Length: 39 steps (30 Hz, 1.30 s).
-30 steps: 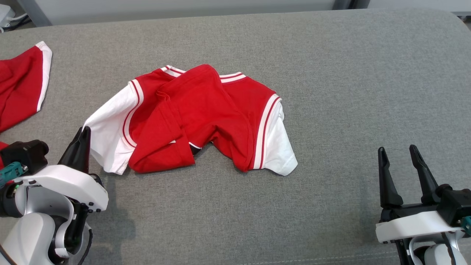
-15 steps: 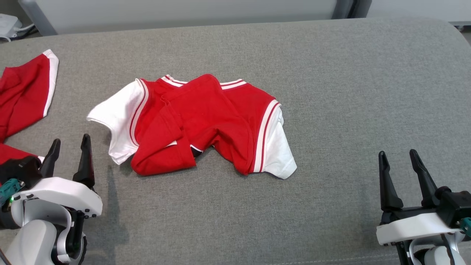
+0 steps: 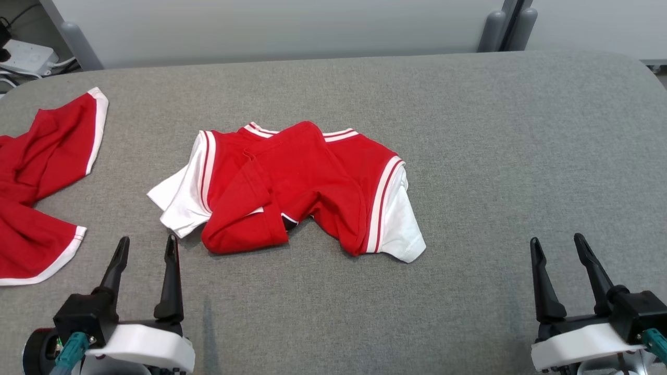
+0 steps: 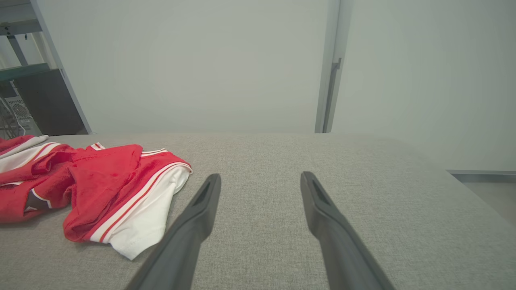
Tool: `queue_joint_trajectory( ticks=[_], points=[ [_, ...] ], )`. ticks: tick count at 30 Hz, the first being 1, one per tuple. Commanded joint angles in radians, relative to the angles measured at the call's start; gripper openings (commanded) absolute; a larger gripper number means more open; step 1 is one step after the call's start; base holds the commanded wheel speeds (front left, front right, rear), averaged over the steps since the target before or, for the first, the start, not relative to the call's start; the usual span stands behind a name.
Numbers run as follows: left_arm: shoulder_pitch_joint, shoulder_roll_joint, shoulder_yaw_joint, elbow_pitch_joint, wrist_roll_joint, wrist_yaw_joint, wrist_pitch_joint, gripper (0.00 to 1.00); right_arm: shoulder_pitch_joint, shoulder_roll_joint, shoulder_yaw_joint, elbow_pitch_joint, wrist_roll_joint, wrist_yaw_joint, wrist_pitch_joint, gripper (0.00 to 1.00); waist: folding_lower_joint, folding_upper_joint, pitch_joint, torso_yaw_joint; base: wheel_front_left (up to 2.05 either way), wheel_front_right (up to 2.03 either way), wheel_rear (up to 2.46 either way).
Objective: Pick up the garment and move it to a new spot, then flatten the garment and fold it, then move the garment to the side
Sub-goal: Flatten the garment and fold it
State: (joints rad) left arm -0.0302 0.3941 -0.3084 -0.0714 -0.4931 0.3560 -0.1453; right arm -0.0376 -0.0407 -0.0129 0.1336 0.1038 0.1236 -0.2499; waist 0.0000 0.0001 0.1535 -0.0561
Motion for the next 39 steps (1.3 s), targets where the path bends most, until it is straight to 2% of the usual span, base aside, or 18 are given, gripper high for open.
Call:
queue_joint_trajectory(
  ticks=[1,7,18,31,39],
  points=[
    [0.0,0.022,0.037,-0.051,0.006,0.02,-0.003,1.0,0.005,-0.009,0.023,-0.033,-0.012,0.007,-0.011,1.0,0.0,-0.0001,-0.015,0.008,0.0,0.0,0.0],
    [0.073,0.027,0.018,-0.119,0.018,0.05,0.019,1.0,0.056,-0.009,0.015,-0.051,-0.022,0.007,0.004,1.0,0.0,-0.0001,-0.059,0.02,0.0,0.0,0.0],
    [0.101,0.033,0.014,-0.12,-0.003,0.047,0.036,1.0,0.103,-0.009,0.02,-0.08,-0.003,0.007,0.029,1.0,0.0,-0.0001,-0.104,0.004,0.0,0.0,0.0],
    [0.09,0.027,0.011,-0.118,-0.012,0.052,0.035,1.0,0.071,-0.009,0.033,-0.084,0.002,0.007,0.03,1.0,0.0,-0.0001,-0.084,0.004,0.0,0.0,0.0],
    [0.059,0.024,0.005,-0.122,-0.006,0.047,0.029,1.0,-0.081,-0.028,0.164,-0.059,0.012,0.007,0.054,1.0,0.0,-0.0001,-0.052,0.045,0.0,0.0,0.0]
  ],
)
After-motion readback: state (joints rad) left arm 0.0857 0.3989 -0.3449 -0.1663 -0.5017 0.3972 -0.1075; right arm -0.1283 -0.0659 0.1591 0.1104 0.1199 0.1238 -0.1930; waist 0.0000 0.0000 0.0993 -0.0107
